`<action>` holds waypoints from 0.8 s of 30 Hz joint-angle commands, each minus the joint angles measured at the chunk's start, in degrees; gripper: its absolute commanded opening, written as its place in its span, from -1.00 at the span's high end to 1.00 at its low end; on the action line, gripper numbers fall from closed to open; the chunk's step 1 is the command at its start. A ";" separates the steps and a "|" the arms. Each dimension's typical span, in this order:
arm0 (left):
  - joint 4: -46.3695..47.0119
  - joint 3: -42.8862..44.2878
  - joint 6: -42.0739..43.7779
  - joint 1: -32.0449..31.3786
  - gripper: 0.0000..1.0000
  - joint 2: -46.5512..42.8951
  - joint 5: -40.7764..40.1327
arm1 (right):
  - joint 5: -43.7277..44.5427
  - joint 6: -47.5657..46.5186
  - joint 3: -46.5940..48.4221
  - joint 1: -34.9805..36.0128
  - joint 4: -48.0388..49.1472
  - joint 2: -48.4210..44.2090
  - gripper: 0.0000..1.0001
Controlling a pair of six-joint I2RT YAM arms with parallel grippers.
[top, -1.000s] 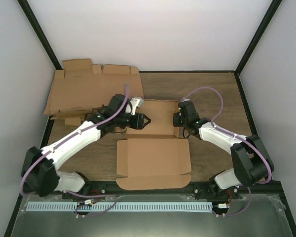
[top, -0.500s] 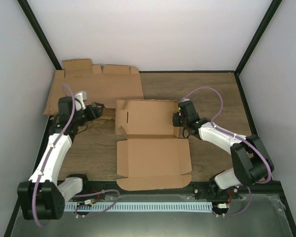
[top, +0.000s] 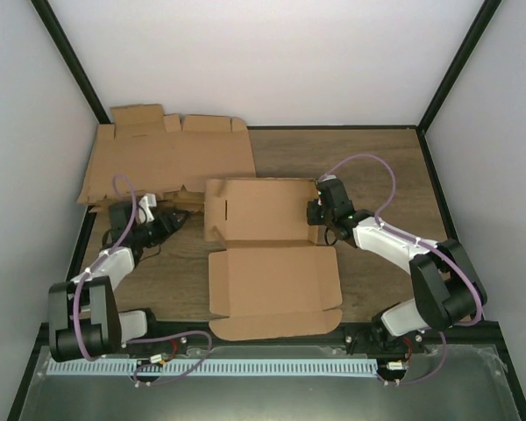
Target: Fold the paper box
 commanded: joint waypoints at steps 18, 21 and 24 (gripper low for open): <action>23.46 0.64 -2.21 -11.70 -0.48 11.63 12.81 | -1.01 -0.32 0.60 -0.18 -2.00 0.03 0.99; 23.07 0.97 -1.82 -12.83 -0.44 11.61 12.90 | -1.27 -0.20 0.68 -0.19 -2.06 0.19 0.99; 21.90 1.54 -0.88 -14.08 -0.41 11.59 12.84 | -1.54 -0.27 0.80 -0.18 -2.23 0.37 0.99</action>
